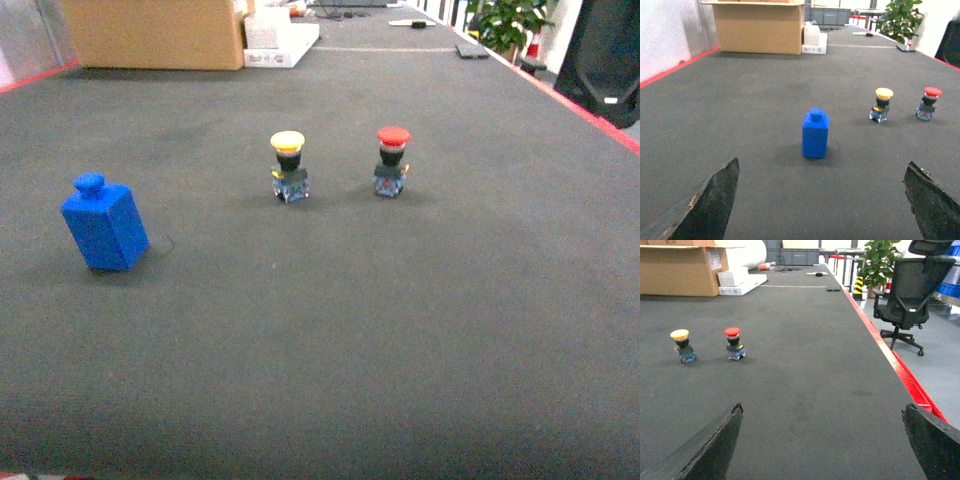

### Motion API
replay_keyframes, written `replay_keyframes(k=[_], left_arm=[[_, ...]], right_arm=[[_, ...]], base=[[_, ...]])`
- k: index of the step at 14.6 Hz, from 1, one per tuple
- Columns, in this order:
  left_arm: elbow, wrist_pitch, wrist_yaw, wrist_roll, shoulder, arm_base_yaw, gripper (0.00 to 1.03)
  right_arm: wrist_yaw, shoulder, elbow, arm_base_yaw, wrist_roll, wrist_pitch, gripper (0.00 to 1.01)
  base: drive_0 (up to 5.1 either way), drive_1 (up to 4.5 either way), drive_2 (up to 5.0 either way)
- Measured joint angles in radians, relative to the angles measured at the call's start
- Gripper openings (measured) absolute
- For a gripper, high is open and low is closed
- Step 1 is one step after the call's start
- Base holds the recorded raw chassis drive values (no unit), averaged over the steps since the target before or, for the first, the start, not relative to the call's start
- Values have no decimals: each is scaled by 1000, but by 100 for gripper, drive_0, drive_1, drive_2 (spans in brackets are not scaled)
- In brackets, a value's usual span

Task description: Pick blue part to blue bin on bottom shelf

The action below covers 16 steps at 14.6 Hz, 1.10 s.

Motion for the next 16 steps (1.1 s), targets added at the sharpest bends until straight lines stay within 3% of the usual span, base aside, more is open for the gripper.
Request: replay_keyframes(k=[11, 12, 13, 14, 16], left_arm=[[0, 0, 0, 3, 0, 0, 98], [36, -119, -117, -40, 42, -49, 98], [76, -100, -345, -124, 251, -184, 98], [67, 15, -399, -134, 390, -223, 98], [103, 344, -325, -119, 756, -164, 98]], right_arm=[[2, 0, 0, 0, 2, 0, 98], [1, 0, 0, 0, 1, 0, 98], [1, 0, 0, 0, 2, -1, 98], [1, 0, 0, 0, 1, 1, 98], [2, 0, 0, 0, 2, 0, 98]], base=[[0, 0, 0], [0, 0, 0], [0, 0, 0], [0, 0, 0], [0, 0, 0]])
